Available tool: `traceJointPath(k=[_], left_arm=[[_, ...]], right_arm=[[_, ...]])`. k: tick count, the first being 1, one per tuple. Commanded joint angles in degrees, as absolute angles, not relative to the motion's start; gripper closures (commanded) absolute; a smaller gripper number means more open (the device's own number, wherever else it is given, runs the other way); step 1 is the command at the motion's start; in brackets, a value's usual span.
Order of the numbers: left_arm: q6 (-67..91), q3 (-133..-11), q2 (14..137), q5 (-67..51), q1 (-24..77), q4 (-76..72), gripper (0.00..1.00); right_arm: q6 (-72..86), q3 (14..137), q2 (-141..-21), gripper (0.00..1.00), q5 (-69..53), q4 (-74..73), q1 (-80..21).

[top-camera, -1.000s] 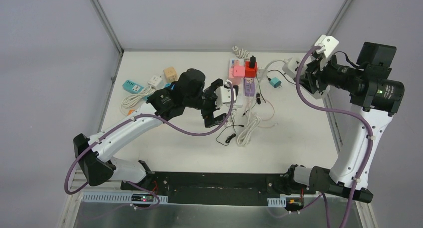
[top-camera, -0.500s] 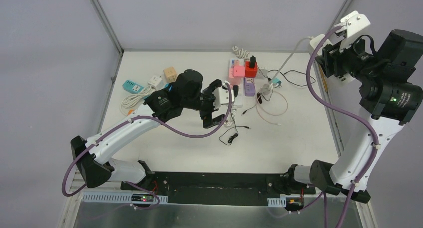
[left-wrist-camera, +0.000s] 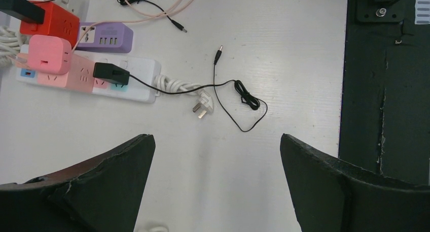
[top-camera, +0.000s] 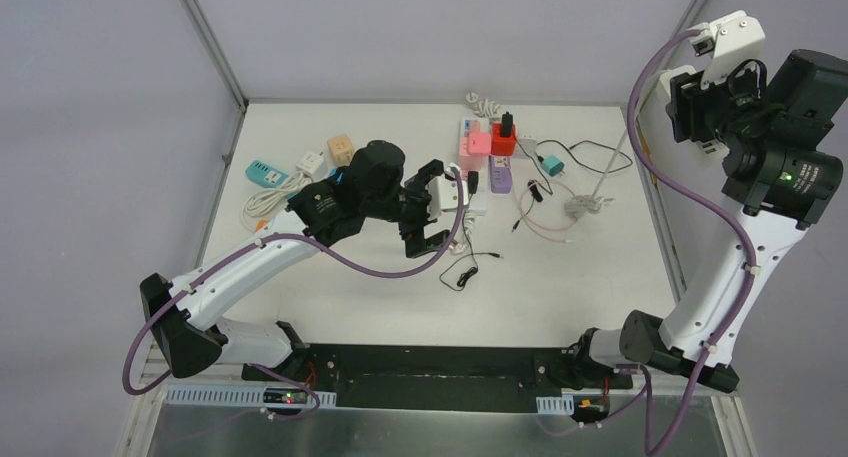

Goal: Pull the plug off the socket
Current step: Pick up the socket from the center of the board, then place the socket at the center of the board.

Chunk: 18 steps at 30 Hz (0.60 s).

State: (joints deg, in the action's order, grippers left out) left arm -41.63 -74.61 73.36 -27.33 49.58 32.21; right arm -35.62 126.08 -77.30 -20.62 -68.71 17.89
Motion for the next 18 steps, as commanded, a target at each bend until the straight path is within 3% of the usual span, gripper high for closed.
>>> traceJointPath(k=[1,18], left_arm=[[-42.7,-74.6,71.7,-27.7,50.2,31.1,0.01],[-43.1,-74.6,72.0,-26.5,50.3,31.1,0.01]], right_arm=[[-34.7,127.5,-76.4,1.00,-19.0,-60.6,19.2],[-36.9,97.8,-79.3,1.00,-24.2,-52.9,26.1]])
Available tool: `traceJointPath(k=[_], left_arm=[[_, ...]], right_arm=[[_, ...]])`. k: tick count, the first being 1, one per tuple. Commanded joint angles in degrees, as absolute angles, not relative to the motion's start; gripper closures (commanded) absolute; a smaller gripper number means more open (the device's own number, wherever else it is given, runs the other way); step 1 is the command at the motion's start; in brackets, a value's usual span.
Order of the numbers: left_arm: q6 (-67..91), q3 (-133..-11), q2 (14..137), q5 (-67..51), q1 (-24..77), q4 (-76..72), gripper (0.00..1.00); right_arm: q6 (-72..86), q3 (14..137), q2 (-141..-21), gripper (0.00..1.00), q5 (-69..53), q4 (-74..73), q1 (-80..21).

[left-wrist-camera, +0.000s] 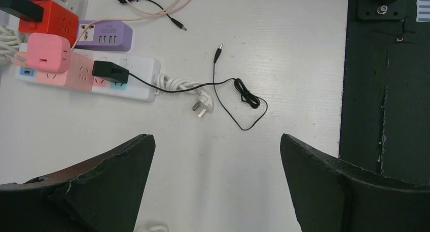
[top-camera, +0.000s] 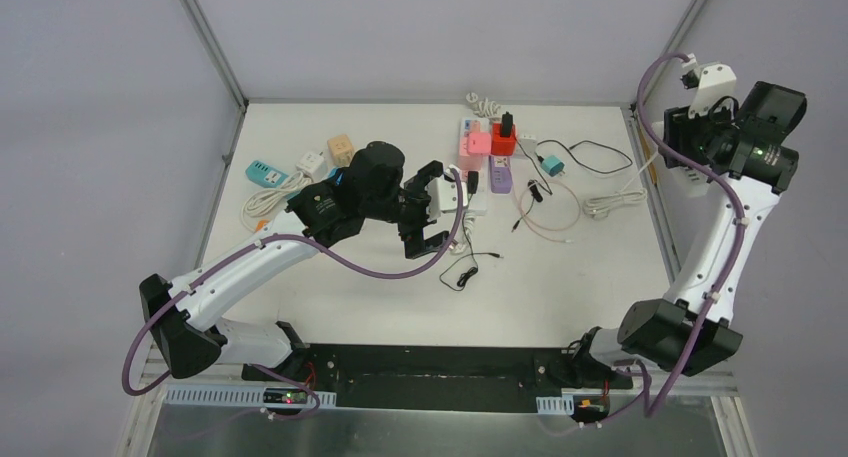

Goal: Pull the plug off the socket
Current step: Place the socket at the center of the board.

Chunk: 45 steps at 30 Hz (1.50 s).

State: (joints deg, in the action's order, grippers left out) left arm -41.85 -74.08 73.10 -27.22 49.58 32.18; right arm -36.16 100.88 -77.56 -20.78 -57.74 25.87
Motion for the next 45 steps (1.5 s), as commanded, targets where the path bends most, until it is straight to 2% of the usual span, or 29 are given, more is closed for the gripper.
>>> traceJointPath(k=[1,7,13,28,35,45], left_arm=[[-43.1,-74.5,72.1,-26.4,50.2,31.1,0.01],[-43.2,-74.8,72.7,-26.1,50.3,31.1,0.01],[-43.2,-74.9,72.8,-25.9,50.3,31.1,0.01],[-43.7,-73.6,71.9,-25.2,49.7,30.6,0.01],[-43.8,-73.5,72.0,-25.4,49.5,30.5,0.01],[-43.7,-74.0,72.6,-25.6,49.6,30.5,0.01]], right_arm=[[-37.0,96.3,-79.8,1.00,-24.8,-52.8,26.1],[-38.4,88.7,-84.6,1.00,-26.0,-53.0,25.2],[-38.8,82.4,-92.3,1.00,-22.0,-49.8,20.3],[-29.2,83.4,-106.4,0.99,-10.0,-39.8,13.2],[-30.6,79.3,-107.0,0.85,-8.9,-38.7,13.2],[-31.8,76.5,-106.4,0.53,-10.9,-40.4,13.3]])
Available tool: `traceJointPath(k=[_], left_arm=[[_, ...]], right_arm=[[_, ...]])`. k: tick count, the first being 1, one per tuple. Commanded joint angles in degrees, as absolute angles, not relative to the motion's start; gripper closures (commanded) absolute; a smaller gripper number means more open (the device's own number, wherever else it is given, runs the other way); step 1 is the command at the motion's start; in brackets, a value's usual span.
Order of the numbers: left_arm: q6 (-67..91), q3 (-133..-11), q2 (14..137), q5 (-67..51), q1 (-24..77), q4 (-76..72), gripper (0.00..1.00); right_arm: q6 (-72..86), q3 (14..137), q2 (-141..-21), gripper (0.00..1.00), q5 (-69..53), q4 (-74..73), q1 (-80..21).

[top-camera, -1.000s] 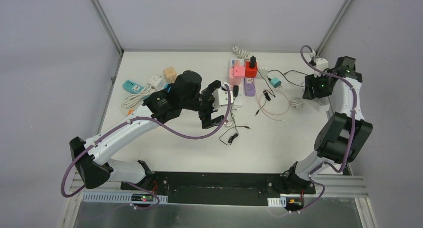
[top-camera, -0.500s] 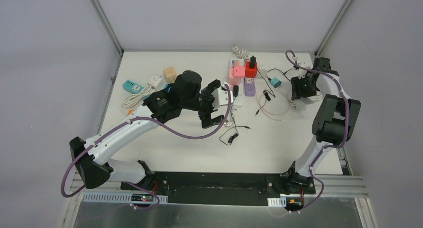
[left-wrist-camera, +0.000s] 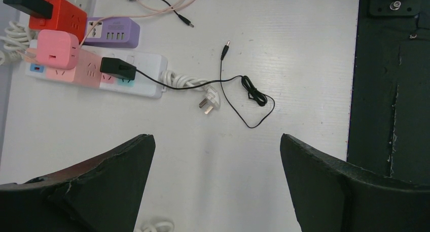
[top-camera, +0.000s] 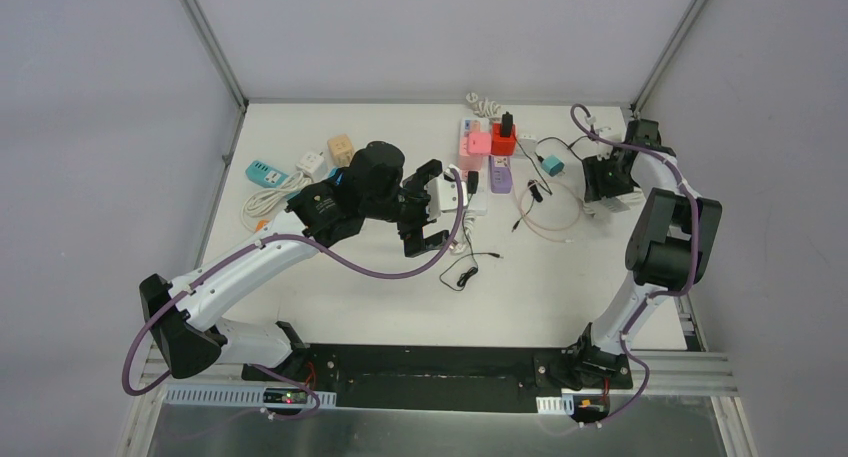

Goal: Pull the plug off the socket
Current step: Place the socket at the center of the board.

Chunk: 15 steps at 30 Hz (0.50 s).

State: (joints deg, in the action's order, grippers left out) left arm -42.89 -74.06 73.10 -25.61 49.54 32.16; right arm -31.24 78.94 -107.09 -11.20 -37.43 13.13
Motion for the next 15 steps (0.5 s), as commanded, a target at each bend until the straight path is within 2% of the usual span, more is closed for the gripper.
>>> traceJointPath(k=[1,5,15], left_arm=[[-43.7,-74.0,72.7,-25.6,49.6,30.5,0.01],[-43.7,-74.1,72.8,-25.7,49.5,30.4,0.01],[-43.7,-74.1,72.9,-25.9,49.5,30.5,0.01]], right_arm=[[-31.8,76.1,-106.0,0.50,-11.3,-40.4,13.3],[-31.5,75.0,-103.5,0.40,-12.3,-40.4,13.3],[-31.6,72.4,-96.3,0.20,-14.2,-41.2,13.3]])
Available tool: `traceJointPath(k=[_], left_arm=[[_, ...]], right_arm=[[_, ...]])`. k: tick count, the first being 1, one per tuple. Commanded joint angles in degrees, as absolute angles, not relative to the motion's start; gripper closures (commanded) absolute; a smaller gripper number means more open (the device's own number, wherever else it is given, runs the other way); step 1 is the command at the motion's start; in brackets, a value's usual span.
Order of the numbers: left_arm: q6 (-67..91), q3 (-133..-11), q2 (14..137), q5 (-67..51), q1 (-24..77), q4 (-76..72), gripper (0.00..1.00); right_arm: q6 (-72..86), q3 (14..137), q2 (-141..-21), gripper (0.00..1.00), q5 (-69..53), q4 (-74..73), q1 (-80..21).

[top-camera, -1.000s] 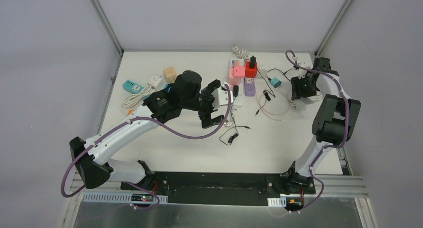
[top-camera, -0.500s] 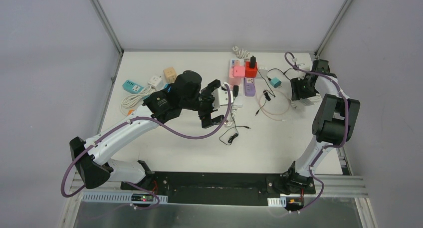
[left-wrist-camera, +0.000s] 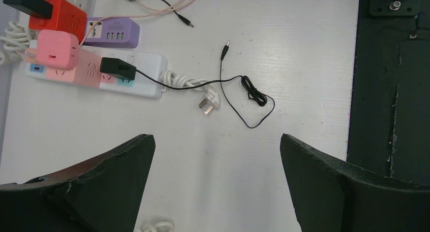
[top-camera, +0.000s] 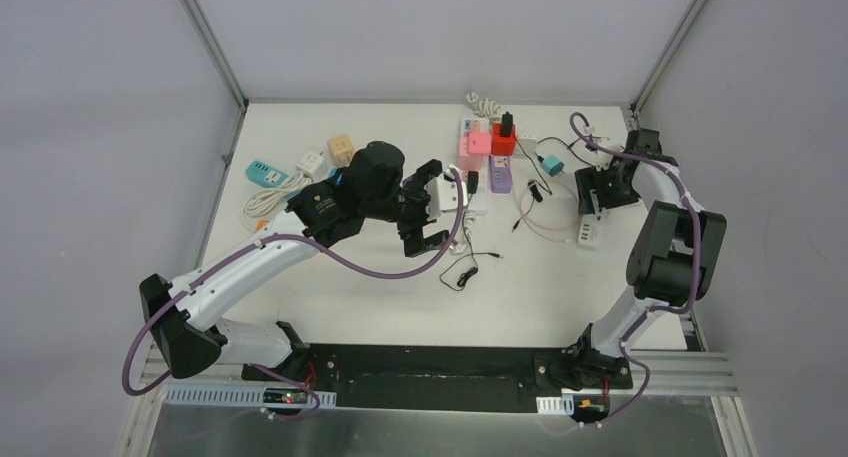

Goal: Pull the plug off the socket
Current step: Place the socket at the center of the board.

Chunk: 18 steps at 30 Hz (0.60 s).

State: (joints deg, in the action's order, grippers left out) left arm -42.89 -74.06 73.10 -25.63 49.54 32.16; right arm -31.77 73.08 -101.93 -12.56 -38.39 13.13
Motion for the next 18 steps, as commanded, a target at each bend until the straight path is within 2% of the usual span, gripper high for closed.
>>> traceJointPath(k=[1,7,12,18], left_arm=[[-43.7,-74.2,73.0,-26.0,49.5,30.5,0.01],[-43.6,-75.2,74.1,-26.5,49.6,31.1,0.01],[-43.7,-76.4,75.6,-26.8,49.8,32.0,0.01],[-43.7,-79.2,78.6,-27.1,50.3,33.7,0.01]], right_arm=[[-31.6,72.4,-95.2,0.18,-14.4,-41.4,13.3],[-32.3,73.4,-88.3,0.08,-17.4,-44.4,13.2],[-32.7,75.3,-83.7,0.07,-21.4,-48.6,13.1],[-34.1,77.5,-77.1,0.07,-37.0,-54.6,12.7]])
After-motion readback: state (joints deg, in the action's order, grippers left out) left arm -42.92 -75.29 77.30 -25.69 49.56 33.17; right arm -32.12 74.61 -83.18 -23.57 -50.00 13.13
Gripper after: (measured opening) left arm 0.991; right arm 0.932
